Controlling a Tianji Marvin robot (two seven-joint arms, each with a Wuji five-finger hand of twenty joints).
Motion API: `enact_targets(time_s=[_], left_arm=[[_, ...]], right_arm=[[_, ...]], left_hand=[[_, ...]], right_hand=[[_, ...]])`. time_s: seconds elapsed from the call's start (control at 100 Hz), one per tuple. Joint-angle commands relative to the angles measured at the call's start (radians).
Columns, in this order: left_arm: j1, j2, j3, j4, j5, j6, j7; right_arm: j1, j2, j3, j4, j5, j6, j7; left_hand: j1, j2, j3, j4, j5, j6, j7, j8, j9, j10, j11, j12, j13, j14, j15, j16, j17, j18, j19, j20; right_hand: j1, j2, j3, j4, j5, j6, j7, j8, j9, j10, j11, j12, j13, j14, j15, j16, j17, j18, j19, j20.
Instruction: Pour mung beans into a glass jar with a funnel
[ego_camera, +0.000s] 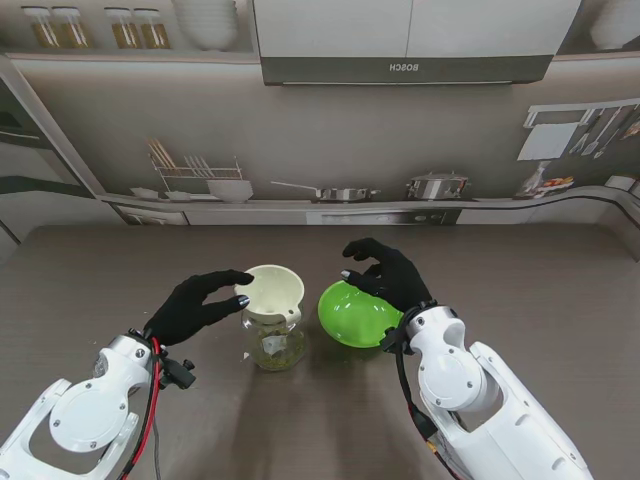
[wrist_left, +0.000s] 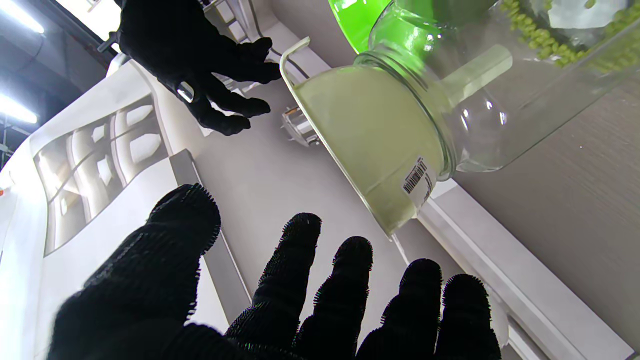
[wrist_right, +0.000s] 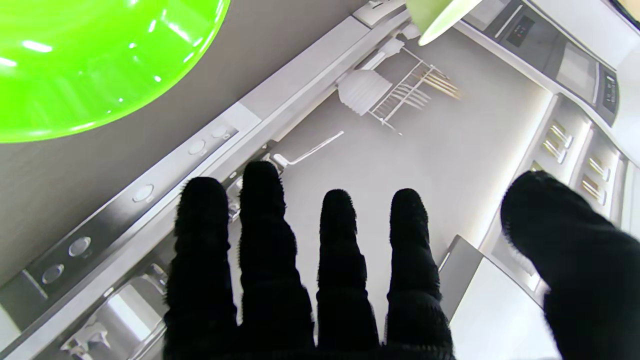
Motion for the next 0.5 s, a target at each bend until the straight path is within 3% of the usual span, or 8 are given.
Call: enact_targets(time_s=[0.0,0.1,0.22,0.49], left_arm=[[-0.006,-0.002,0.006,0.003,-0.003,0.007,-0.022],[-0.023,-0.004,0.018,0.008,-0.001,0.013,-0.012],[-0.051,-0.003,0.021,0.009,0.009,0.025,-0.017],[-0.169,0.015,0.025,0.038,0.096,0.056,-0.084]], right_arm=[[-0.017,0.0,-0.001,-0.002,0.011,-0.022,0.02],[-0.027,0.007,0.01,-0.005,0.038,-0.057,0.053],[-0.035,0.006,0.015,-0.008,0.035,-0.071,0.043],[-0.046,0.005,0.019,-0.018,0.039,-0.076,0.034]], left_hand=[[0.034,0.051,-0.014,0.02,0.004,0.003,0.001,0.004,0.013,0.002,-0.002,0.006,0.014,-0.002,-0.008,0.007,-0.009,-0.012,-0.028,0.008],[0.04,0.051,-0.009,0.021,0.007,0.005,0.002,0.004,0.018,0.006,-0.001,0.007,0.018,-0.001,-0.007,0.008,-0.005,-0.01,-0.026,0.009],[0.042,0.049,0.0,0.022,0.009,0.007,0.002,0.004,0.024,0.013,0.001,0.008,0.028,0.004,0.0,0.012,0.005,-0.006,-0.021,0.013],[0.035,0.021,0.022,0.021,0.006,0.006,0.002,0.004,0.04,0.015,0.008,0.017,0.056,-0.004,0.028,0.033,0.035,-0.003,0.002,0.03]], right_hand=[[0.011,-0.029,-0.022,0.024,0.018,-0.027,-0.023,-0.023,0.018,-0.02,-0.012,-0.017,-0.017,0.001,-0.025,-0.018,0.007,0.033,-0.016,0.001],[0.013,-0.025,-0.024,0.022,0.016,-0.027,-0.042,-0.023,0.02,-0.024,-0.023,-0.024,-0.028,-0.015,-0.068,-0.043,0.003,0.023,-0.039,-0.002],[0.016,-0.027,-0.02,0.023,0.034,-0.03,-0.04,-0.021,0.043,-0.022,-0.018,-0.023,-0.012,-0.01,-0.07,-0.047,0.007,0.031,-0.045,-0.003],[0.015,-0.027,-0.014,0.021,0.047,-0.03,-0.048,-0.019,0.066,-0.005,-0.019,-0.023,-0.001,0.001,-0.059,-0.039,0.007,0.035,-0.046,0.005]])
